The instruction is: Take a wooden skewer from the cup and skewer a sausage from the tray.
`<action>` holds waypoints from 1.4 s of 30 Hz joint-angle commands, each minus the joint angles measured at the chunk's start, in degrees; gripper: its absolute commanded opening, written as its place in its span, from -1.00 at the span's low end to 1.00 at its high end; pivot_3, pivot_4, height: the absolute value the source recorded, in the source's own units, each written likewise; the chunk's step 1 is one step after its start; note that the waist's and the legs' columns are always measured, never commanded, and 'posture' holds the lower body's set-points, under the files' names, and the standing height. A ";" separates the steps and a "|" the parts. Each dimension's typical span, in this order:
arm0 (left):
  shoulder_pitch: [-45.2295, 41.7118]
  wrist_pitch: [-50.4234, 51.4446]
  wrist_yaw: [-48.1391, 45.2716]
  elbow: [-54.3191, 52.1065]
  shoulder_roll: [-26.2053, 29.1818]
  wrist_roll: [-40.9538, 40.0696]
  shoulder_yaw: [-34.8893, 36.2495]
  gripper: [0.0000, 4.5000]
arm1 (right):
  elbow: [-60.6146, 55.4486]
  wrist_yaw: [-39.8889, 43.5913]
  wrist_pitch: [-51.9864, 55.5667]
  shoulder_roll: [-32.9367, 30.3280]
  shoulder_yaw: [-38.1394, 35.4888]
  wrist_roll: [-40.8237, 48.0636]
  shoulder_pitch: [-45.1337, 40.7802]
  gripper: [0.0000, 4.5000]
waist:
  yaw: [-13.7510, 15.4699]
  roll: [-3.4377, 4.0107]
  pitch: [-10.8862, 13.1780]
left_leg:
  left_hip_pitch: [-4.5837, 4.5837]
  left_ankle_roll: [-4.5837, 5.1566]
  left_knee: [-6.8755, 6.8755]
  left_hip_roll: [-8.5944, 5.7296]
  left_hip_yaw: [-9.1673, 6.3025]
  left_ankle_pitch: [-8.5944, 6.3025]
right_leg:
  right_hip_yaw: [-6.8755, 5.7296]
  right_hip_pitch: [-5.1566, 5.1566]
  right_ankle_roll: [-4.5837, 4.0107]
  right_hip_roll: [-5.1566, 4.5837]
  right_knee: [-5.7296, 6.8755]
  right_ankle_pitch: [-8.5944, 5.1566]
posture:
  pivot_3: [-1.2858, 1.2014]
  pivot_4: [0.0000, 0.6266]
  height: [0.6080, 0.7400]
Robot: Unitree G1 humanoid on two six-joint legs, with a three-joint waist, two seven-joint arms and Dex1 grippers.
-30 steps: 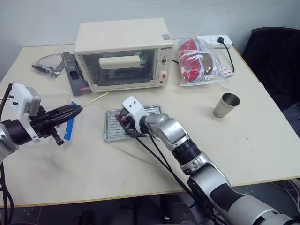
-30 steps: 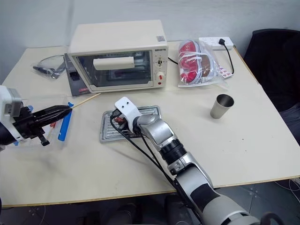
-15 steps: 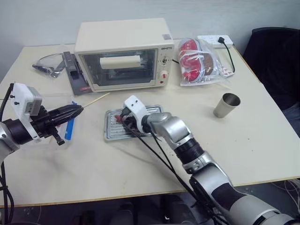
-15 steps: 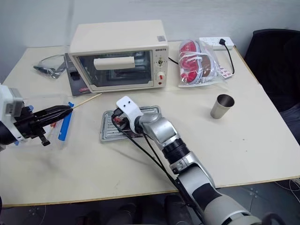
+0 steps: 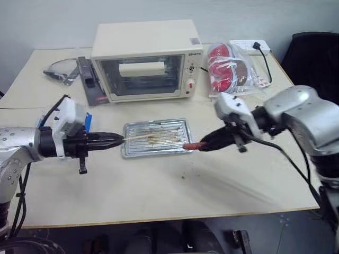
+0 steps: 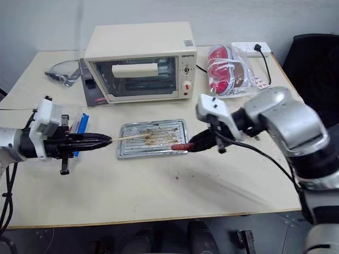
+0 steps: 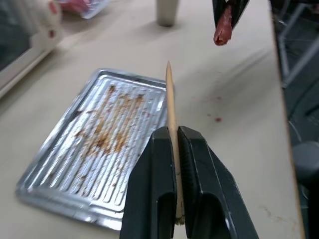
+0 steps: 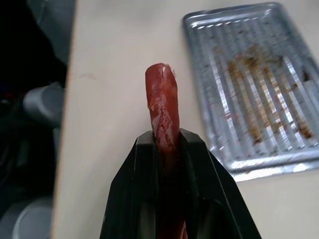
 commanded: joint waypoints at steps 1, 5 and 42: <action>-4.24 1.00 -2.84 -0.95 0.01 -2.10 -3.19 -1.00 | -3.22 -1.68 3.25 -0.19 -2.64 2.96 -0.21 -0.85 | 0.16 -0.01 0.01 | 0.00 0.00 0.01 0.00 -0.03 0.00 | -0.01 -0.01 0.00 0.00 -0.03 0.00 | 0.03 -0.52 1.00; -5.53 0.17 -5.17 -1.46 -0.09 -1.36 -5.83 -1.00 | -4.18 -4.61 5.52 0.45 -3.17 4.47 0.00 -0.85 | 0.57 -0.01 0.00 | -0.03 0.01 0.04 -0.01 -0.04 -0.01 | 0.00 -0.04 0.00 -0.01 0.05 0.00 | 0.03 -0.52 1.00; -12.56 -0.95 -4.63 1.59 -5.82 1.25 -10.99 -1.00 | -9.38 -14.30 12.19 3.31 -5.17 16.08 -1.05 -0.85 | 1.68 -0.01 0.00 | -0.10 0.02 0.17 -0.05 -0.05 -0.02 | -0.03 -0.07 0.00 -0.04 0.05 0.00 | 0.03 -0.52 1.00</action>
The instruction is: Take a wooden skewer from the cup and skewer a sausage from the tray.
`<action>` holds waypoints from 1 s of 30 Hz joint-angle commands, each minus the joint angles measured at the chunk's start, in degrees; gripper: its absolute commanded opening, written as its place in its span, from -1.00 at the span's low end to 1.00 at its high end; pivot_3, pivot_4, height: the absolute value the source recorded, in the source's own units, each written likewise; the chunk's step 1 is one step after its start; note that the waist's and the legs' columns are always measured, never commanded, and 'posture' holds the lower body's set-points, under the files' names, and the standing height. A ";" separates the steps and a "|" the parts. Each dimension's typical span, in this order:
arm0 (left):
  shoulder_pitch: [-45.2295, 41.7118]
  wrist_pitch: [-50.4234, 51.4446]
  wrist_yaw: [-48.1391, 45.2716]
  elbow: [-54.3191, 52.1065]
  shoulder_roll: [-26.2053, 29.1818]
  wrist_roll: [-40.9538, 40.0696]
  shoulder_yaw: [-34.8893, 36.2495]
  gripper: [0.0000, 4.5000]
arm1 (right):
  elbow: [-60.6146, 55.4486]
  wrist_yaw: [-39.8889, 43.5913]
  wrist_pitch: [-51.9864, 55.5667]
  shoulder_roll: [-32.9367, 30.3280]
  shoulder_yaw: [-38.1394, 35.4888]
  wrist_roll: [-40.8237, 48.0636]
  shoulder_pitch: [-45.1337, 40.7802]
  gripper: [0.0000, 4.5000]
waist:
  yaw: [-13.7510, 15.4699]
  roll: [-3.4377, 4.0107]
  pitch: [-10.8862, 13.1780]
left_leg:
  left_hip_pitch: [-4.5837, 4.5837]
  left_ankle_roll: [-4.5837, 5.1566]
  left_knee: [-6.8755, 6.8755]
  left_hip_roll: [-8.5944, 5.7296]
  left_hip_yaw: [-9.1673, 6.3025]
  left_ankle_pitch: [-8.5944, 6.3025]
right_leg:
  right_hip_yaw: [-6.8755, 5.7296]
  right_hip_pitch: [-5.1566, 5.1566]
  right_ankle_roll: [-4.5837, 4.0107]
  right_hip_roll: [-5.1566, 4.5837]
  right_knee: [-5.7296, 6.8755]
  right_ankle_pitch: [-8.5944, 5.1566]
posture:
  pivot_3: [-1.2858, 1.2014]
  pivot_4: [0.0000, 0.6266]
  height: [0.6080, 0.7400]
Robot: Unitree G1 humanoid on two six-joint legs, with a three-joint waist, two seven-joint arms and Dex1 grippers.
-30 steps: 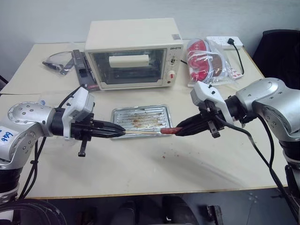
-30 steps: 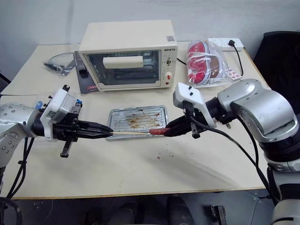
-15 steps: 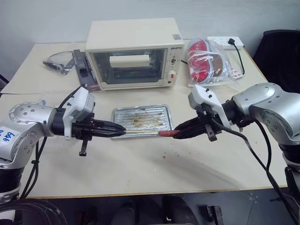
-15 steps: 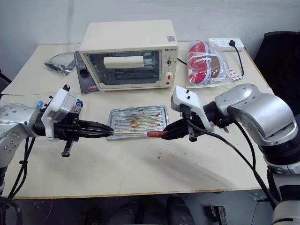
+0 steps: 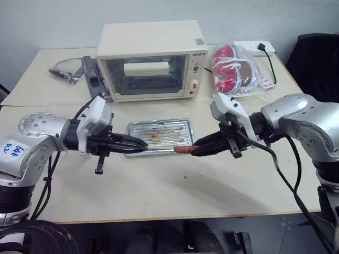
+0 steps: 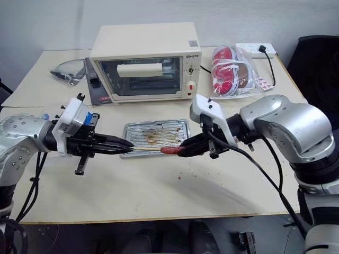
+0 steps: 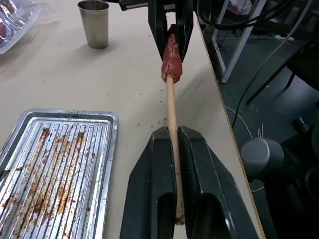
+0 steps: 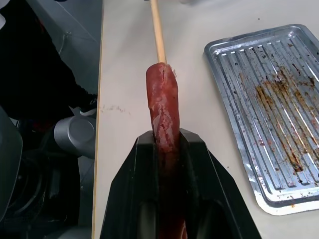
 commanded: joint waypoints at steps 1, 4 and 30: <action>-1.56 -0.89 -0.11 -0.03 -0.62 0.86 -0.52 -1.00 | -3.55 0.17 -0.09 0.70 -1.75 2.39 -1.81 -0.85 | -0.03 0.00 0.00 | 0.00 0.00 0.00 0.00 0.00 0.00 | 0.00 0.00 0.00 0.00 0.00 0.00 | 0.03 -0.52 1.00; -1.94 -0.89 -0.24 0.17 -1.05 1.22 -0.80 -1.00 | -3.73 0.04 -0.14 0.74 -1.73 2.46 -1.74 -0.85 | -0.02 0.00 0.00 | 0.00 0.00 0.01 0.00 0.00 0.00 | 0.00 0.00 0.00 0.00 0.01 0.00 | 0.03 -0.52 1.00; 32.33 -4.86 31.70 -20.29 -12.42 11.61 28.76 -1.00 | 11.76 6.04 -9.26 -5.41 -7.12 -2.47 -11.54 0.45 | 0.14 0.00 0.00 | -0.02 0.06 -0.02 0.00 0.02 -0.04 | 0.03 0.00 0.00 -0.03 -0.10 0.00 | 0.03 -0.52 1.00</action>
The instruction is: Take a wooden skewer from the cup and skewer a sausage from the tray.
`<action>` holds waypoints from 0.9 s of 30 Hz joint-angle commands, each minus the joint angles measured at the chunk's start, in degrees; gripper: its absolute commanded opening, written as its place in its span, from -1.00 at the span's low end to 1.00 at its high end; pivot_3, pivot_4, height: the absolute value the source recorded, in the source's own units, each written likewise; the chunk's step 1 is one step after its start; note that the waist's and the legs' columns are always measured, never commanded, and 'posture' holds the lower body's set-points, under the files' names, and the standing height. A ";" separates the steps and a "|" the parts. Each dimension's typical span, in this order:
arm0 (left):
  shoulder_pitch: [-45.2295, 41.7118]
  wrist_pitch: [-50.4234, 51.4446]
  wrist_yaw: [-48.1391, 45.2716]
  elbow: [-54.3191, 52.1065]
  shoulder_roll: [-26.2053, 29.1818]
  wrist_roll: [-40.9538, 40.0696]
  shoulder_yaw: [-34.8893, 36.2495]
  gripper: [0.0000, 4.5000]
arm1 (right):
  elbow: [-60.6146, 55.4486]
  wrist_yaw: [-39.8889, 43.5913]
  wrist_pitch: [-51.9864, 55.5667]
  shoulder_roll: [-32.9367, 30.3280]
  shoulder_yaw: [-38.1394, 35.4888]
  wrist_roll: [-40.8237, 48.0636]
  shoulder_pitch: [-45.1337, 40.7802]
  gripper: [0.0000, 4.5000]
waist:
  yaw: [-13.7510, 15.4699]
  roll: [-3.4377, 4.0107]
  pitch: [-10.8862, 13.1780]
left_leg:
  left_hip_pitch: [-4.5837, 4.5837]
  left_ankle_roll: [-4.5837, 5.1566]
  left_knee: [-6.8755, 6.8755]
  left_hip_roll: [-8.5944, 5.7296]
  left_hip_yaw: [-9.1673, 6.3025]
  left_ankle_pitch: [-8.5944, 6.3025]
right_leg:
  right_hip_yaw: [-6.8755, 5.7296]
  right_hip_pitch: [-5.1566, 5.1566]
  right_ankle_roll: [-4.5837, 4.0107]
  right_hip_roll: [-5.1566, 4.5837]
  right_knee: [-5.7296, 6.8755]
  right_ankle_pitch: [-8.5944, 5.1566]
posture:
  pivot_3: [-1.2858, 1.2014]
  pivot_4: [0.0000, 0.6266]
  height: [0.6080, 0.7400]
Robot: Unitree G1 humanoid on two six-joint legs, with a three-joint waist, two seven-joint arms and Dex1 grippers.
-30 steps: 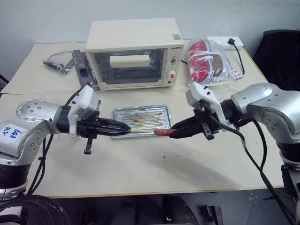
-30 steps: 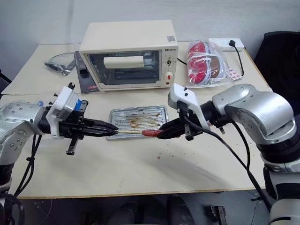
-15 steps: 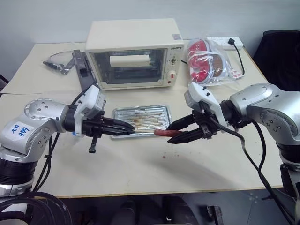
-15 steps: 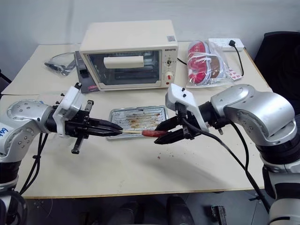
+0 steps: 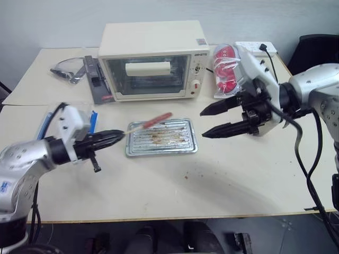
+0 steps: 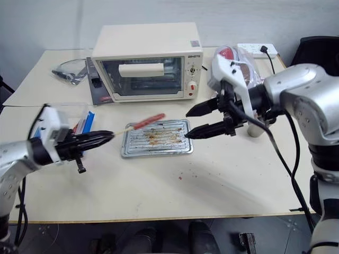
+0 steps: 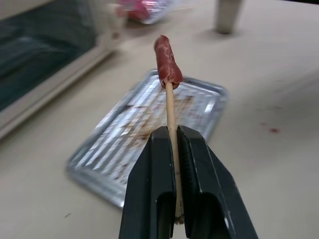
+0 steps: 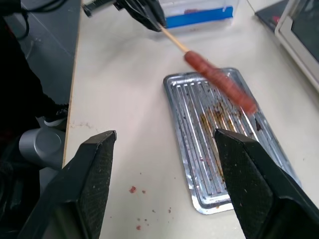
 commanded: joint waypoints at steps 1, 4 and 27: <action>7.32 -2.39 8.71 -9.29 -5.25 3.74 8.68 -1.00 | 3.20 1.55 -3.77 -0.62 -1.80 -1.67 -2.14 0.45 | -0.05 -0.02 -0.01 | 0.02 0.00 -0.02 0.00 0.03 -0.01 | 0.03 0.01 0.00 0.00 -0.01 0.00 | 0.03 -0.52 1.00; 13.38 -4.63 14.44 -13.48 -10.01 8.63 11.93 -1.00 | 5.24 1.34 -5.54 0.64 -1.27 -2.89 -2.27 0.45 | 0.02 -0.04 -0.02 | 0.02 0.00 -0.02 0.01 0.03 -0.01 | 0.01 0.02 0.00 0.01 -0.22 0.00 | 0.03 -0.52 1.00; 7.40 -14.37 19.89 11.41 -10.28 13.48 13.94 -1.00 | 0.25 -5.14 3.12 5.91 -5.54 3.21 2.39 0.99 | 2.62 -0.08 -0.04 | 0.02 0.02 0.06 0.01 0.02 -0.03 | -0.05 0.06 -0.09 0.00 -0.31 0.06 | 0.03 -0.52 1.00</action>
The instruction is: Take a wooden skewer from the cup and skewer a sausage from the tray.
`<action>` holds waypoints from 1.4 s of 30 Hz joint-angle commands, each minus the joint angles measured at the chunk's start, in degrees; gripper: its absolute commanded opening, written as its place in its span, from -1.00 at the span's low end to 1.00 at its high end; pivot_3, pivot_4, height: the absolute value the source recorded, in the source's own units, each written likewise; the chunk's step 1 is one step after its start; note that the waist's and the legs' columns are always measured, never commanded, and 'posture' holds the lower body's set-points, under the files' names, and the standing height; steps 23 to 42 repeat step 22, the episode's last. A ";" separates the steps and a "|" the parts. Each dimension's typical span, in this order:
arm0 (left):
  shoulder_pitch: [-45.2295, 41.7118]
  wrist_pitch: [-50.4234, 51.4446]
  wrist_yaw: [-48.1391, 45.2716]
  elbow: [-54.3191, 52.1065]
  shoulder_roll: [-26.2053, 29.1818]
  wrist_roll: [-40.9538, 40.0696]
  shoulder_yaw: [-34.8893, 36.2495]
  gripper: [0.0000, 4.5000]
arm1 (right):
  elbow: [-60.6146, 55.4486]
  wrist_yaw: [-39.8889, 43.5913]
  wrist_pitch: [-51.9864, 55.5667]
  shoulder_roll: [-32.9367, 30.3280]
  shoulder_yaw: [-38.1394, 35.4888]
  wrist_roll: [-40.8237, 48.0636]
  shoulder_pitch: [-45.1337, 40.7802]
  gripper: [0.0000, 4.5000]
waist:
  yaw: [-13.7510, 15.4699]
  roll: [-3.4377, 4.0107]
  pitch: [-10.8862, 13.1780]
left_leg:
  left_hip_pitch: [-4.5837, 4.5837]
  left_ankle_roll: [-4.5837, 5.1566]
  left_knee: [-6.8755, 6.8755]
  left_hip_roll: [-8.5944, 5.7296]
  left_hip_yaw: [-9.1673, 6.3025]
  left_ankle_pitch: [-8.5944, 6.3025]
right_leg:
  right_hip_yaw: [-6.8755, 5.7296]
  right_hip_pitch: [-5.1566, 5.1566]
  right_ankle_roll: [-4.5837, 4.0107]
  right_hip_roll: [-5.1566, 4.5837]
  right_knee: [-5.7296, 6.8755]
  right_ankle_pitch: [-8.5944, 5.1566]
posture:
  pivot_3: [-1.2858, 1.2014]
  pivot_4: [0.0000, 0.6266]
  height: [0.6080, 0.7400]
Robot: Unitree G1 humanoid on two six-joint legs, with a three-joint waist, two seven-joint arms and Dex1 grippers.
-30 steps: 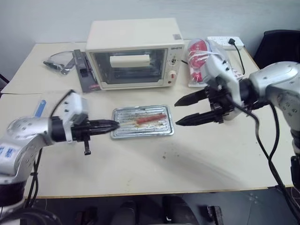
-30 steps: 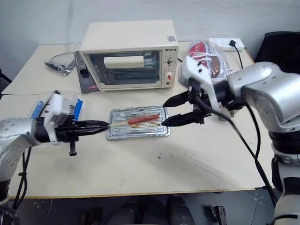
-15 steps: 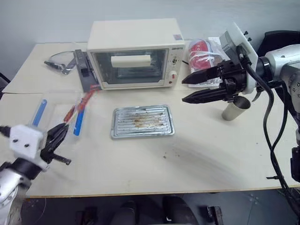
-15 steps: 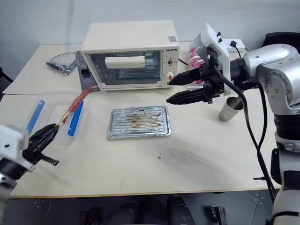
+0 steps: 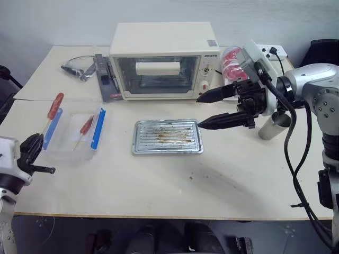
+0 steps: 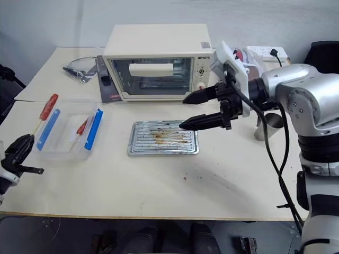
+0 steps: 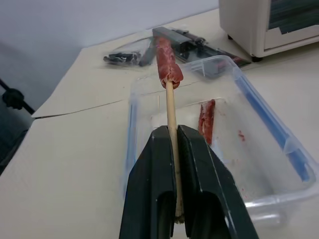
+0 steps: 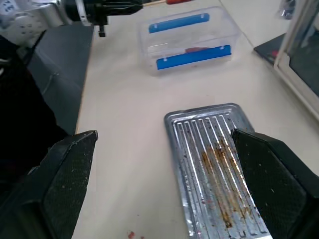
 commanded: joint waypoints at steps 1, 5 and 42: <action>-3.05 -2.34 -0.55 4.33 2.36 0.94 -1.88 -1.00 | -3.43 -2.61 1.40 -0.31 -3.48 1.85 0.66 0.99 | 0.00 -0.01 0.00 | 0.00 0.00 0.00 0.00 0.00 0.00 | -0.01 0.00 0.00 0.00 0.01 0.00 | 0.03 -0.52 1.00; -4.05 -2.21 -1.52 5.51 3.01 -0.45 -2.59 -0.70 | -4.88 -4.60 2.05 -0.55 -4.42 2.36 2.00 1.00 | -0.41 -0.02 -0.01 | 0.00 -0.01 -0.01 0.01 0.02 -0.01 | 0.01 -0.01 0.00 0.01 0.01 0.00 | 0.03 -0.52 1.00; 11.27 16.13 -5.38 -12.13 6.17 -25.52 22.67 0.03 | -2.85 -5.17 -1.57 -1.10 -3.35 0.73 4.67 1.00 | -1.34 -0.05 0.00 | 0.01 -0.02 -0.06 0.05 0.01 -0.02 | 0.01 0.01 0.00 0.01 -0.08 0.00 | 0.03 -0.52 1.00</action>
